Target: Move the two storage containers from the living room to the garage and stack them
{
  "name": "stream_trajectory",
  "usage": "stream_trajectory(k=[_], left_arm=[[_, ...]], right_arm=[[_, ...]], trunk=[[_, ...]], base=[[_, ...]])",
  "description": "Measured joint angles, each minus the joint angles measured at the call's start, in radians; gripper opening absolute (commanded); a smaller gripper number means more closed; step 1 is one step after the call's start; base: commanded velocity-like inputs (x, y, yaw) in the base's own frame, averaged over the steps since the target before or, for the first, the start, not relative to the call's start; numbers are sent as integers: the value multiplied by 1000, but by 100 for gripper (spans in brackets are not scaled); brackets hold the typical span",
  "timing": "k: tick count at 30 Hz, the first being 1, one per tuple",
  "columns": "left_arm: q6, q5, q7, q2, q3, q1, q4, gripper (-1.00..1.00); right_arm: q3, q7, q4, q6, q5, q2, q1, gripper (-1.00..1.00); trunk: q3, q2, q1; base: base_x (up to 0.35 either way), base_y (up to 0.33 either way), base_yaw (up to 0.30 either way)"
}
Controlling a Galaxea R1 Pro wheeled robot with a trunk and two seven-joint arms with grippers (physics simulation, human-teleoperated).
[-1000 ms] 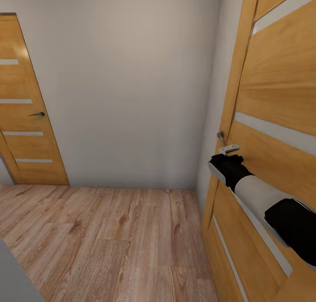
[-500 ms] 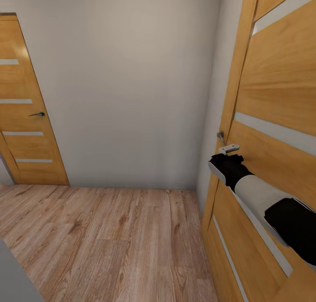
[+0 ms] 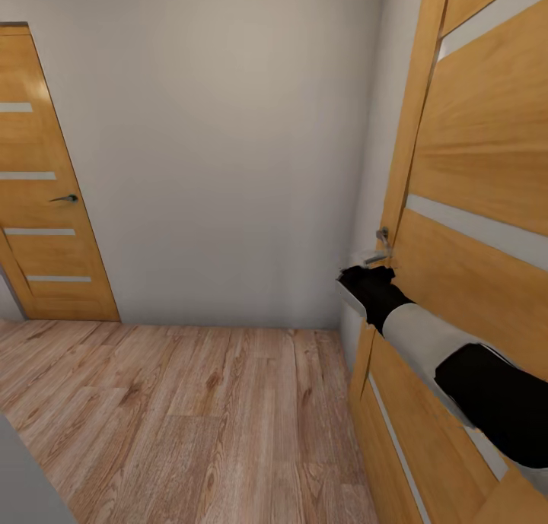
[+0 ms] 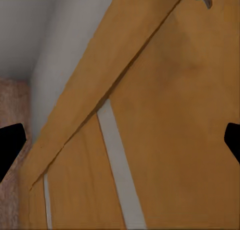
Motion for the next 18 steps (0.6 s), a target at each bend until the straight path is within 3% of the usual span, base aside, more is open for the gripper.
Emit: stream_trajectory(k=[8, 14, 15, 18], left_arm=[[0, 0, 0, -1, 0, 0, 0, 100], [0, 0, 0, -2, -1, 0, 0, 100], [0, 0, 0, -2, -1, 0, 0, 100], [0, 0, 0, -1, -1, 0, 0, 100]], right_arm=[[-6, 8, 4, 0, -9, 159, 0, 100], [-6, 61, 5, -9, -67, 166, 9, 100], [-6, 100, 5, -10, -87, 166, 11, 100], [-6, 159, 6, -12, -97, 166, 29, 100]], trunk=[[0, 0, 0], [0, 0, 0], [0, 0, 0], [0, 0, 0]], base=[[0, 0, 0], [0, 0, 0], [0, 0, 0], [0, 0, 0]])
